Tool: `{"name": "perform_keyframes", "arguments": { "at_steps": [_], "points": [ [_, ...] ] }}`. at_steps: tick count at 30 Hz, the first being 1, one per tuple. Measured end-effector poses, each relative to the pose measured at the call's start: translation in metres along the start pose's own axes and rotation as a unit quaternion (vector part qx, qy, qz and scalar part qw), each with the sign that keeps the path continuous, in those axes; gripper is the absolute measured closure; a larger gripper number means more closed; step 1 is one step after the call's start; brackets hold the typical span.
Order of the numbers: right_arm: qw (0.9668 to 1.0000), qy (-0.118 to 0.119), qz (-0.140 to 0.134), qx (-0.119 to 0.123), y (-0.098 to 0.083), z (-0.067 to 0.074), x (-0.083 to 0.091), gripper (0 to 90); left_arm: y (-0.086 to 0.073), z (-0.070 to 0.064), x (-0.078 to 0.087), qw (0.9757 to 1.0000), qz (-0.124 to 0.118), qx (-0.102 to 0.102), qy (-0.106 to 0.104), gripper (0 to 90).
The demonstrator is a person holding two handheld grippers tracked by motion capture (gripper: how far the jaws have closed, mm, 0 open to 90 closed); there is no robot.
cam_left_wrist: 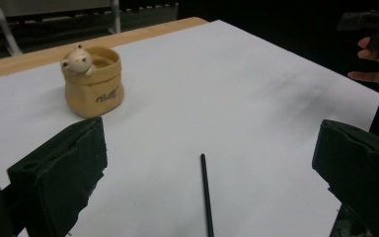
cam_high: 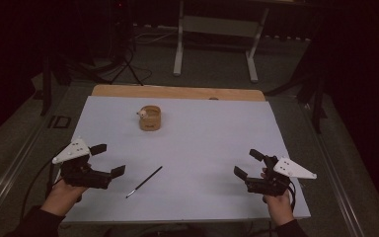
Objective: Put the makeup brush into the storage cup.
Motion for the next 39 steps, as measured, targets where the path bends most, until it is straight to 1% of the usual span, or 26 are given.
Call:
{"name": "perform_keyframes", "arguments": {
  "at_steps": [2,3,4,5,6,7,8,9,11,12,13,15,16,17,19,23,27,29,30,31,32,33,35,37,38,39],
  "points": [
    [1.0000,0.000,0.000,0.000,0.000,0.000,0.000,12.8,0.002,-0.001,-0.006,0.9999,0.016,0.003,0.001,0.4],
    [1.0000,0.000,0.000,0.000,0.000,0.000,0.000,12.8,0.002,-0.001,-0.006,0.9999,0.016,0.003,0.001,0.4],
    [1.0000,0.001,0.000,0.000,0.000,0.000,0.000,12.8,0.002,-0.002,-0.012,0.9992,0.038,0.012,-0.002,0.4],
    [1.0000,0.002,0.001,0.000,0.000,0.000,-0.001,12.8,0.002,-0.002,-0.015,0.9987,0.049,0.014,0.001,0.5],
    [1.0000,0.002,0.002,0.000,-0.001,0.000,-0.001,12.8,0.002,-0.002,-0.015,0.9987,0.049,0.014,0.001,0.5],
    [1.0000,0.002,0.003,0.001,-0.001,0.000,-0.001,12.8,0.002,-0.001,-0.018,0.9978,0.064,0.017,0.005,0.4],
    [1.0000,0.002,0.003,0.001,-0.001,0.000,-0.001,12.8,0.001,-0.001,-0.022,0.9956,0.090,0.025,0.006,0.4],
    [1.0000,0.002,0.003,0.000,-0.001,0.001,-0.002,12.8,0.000,-0.003,-0.025,0.9946,0.100,0.025,-0.002,0.4],
    [1.0000,0.003,0.003,0.001,-0.001,0.001,-0.002,12.8,-0.002,-0.004,-0.030,0.9912,0.130,0.027,0.006,0.5],
    [1.0000,0.003,0.004,0.000,-0.001,0.001,-0.002,12.8,-0.002,-0.004,-0.030,0.9912,0.130,0.027,0.006,0.5],
    [1.0000,0.004,0.005,0.001,-0.002,0.001,-0.002,12.8,-0.004,-0.006,-0.035,0.9884,0.148,0.033,0.005,0.5],
    [1.0000,0.005,0.005,0.001,-0.002,0.002,-0.002,12.8,-0.005,-0.006,-0.039,0.9857,0.163,0.041,0.013,0.6],
    [1.0000,0.005,0.005,0.001,-0.002,0.002,-0.002,12.8,-0.005,-0.006,-0.039,0.9857,0.163,0.041,0.013,0.9],
    [1.0000,0.006,0.004,0.002,-0.001,0.002,-0.002,12.8,-0.006,-0.006,-0.043,0.9833,0.172,0.055,0.022,0.9],
    [1.0000,0.007,0.005,0.002,-0.001,0.002,-0.002,12.8,-0.009,-0.005,-0.046,0.9793,0.190,0.063,0.031,1.4],
    [1.0000,0.008,0.004,0.001,-0.001,0.002,-0.002,12.9,-0.018,-0.006,-0.053,0.9700,0.222,0.093,0.033,3.3],
    [0.9999,0.009,0.004,0.002,-0.001,0.002,-0.002,12.9,-0.031,-0.007,-0.061,0.9612,0.256,0.099,0.030,5.5],
    [0.9999,0.009,0.004,0.003,-0.001,0.002,-0.002,12.9,-0.036,-0.006,-0.065,0.9579,0.266,0.103,0.032,6.5],
    [0.9999,0.009,0.004,0.003,-0.001,0.002,-0.002,12.9,-0.036,-0.006,-0.065,0.9579,0.266,0.103,0.032,7.7],
    [0.9999,0.010,0.005,0.002,-0.001,0.003,-0.002,12.9,-0.041,-0.006,-0.068,0.9548,0.275,0.110,0.028,9.3],
    [0.9999,0.009,0.005,0.002,-0.001,0.003,-0.002,12.9,-0.043,-0.005,-0.069,0.9528,0.282,0.110,0.030,10.3],
    [1.0000,0.007,0.003,0.003,-0.001,0.002,-0.002,12.9,-0.043,-0.005,-0.069,0.9528,0.282,0.110,0.030,10.7],
    [1.0000,0.007,0.002,0.003,-0.001,0.002,-0.002,12.9,-0.048,-0.004,-0.071,0.9488,0.294,0.112,0.033,13.6],
    [1.0000,0.007,0.001,0.002,0.000,0.002,-0.002,12.9,-0.048,-0.004,-0.071,0.9488,0.294,0.112,0.033,14.6],
    [1.0000,0.006,0.002,0.002,-0.001,0.001,-0.002,12.9,-0.056,-0.002,-0.074,0.9408,0.315,0.120,0.037,17.0],
    [1.0000,0.006,0.002,0.003,-0.001,0.002,-0.002,12.8,-0.058,-0.001,-0.075,0.9381,0.321,0.126,0.036,19.0]
  ]
}}
Point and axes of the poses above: each handheld gripper's, and its own axes: x roughly backward along the jaws, y roughly out of its top, z roughly to its left, the point moved 9 cm from there along -x, roughly forward along the jaws, and after that the axes turned 15 degrees about -y, right-handed, at the moved point
